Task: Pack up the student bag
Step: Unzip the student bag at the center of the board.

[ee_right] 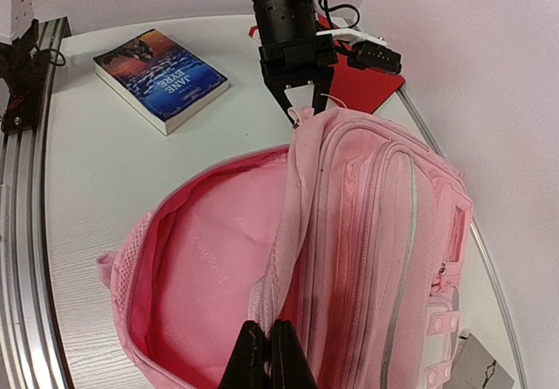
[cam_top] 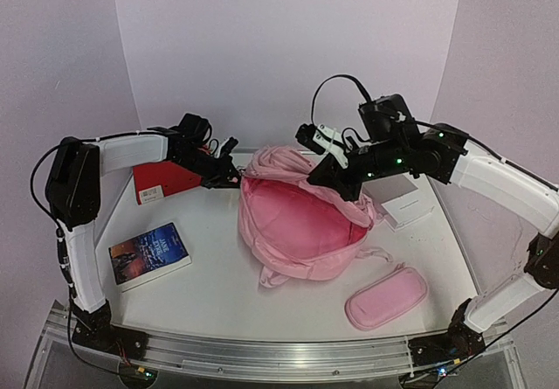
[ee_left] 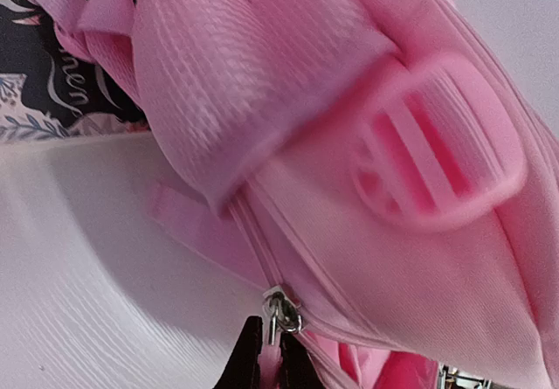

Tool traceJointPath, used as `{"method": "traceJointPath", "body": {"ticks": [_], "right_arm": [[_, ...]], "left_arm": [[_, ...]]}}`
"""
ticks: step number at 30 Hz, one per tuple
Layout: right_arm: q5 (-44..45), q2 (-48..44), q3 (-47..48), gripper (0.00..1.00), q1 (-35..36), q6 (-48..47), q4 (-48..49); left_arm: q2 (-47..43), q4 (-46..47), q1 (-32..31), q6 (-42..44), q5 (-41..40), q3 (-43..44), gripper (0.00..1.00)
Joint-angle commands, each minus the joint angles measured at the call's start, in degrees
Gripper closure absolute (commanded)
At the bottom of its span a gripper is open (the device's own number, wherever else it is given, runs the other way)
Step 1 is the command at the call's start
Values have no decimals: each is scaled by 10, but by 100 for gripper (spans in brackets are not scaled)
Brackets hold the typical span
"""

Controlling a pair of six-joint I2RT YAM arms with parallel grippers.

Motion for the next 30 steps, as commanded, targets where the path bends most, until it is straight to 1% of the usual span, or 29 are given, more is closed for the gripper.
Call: {"method": "traceJointPath", "body": {"ticks": [1, 4, 8, 9, 11, 12, 13, 17, 20, 23, 27, 30], "right_arm": [[-45, -53, 70, 100, 0, 15, 8], [-60, -45, 77, 100, 0, 26, 19], [-68, -35, 82, 100, 0, 34, 36], [-68, -31, 83, 100, 0, 37, 37], [-63, -20, 80, 100, -2, 48, 45], [-62, -12, 77, 100, -3, 56, 51], [-62, -3, 71, 100, -3, 70, 61], [-62, 49, 64, 100, -4, 122, 93], [-81, 94, 64, 100, -7, 171, 122], [-99, 146, 68, 100, -7, 218, 150], [-108, 207, 80, 100, -9, 246, 161], [-108, 238, 84, 100, -10, 247, 163]], "left_arm": [[50, 30, 74, -21, -130, 64, 99], [68, 28, 82, -23, -139, 94, 97], [87, -3, 89, -17, -155, 134, 94], [89, -9, 91, -16, -154, 138, 90], [86, -23, 93, -10, -146, 147, 80], [83, -33, 93, -5, -143, 152, 73], [79, -44, 94, -3, -144, 158, 64], [39, -83, 99, -8, -167, 160, 35], [-1, -105, 114, -32, -190, 137, 18], [-40, -118, 144, -68, -212, 96, 10], [-89, -105, 189, -115, -247, 19, 5], [-110, -97, 217, -142, -274, -23, 3]]}}
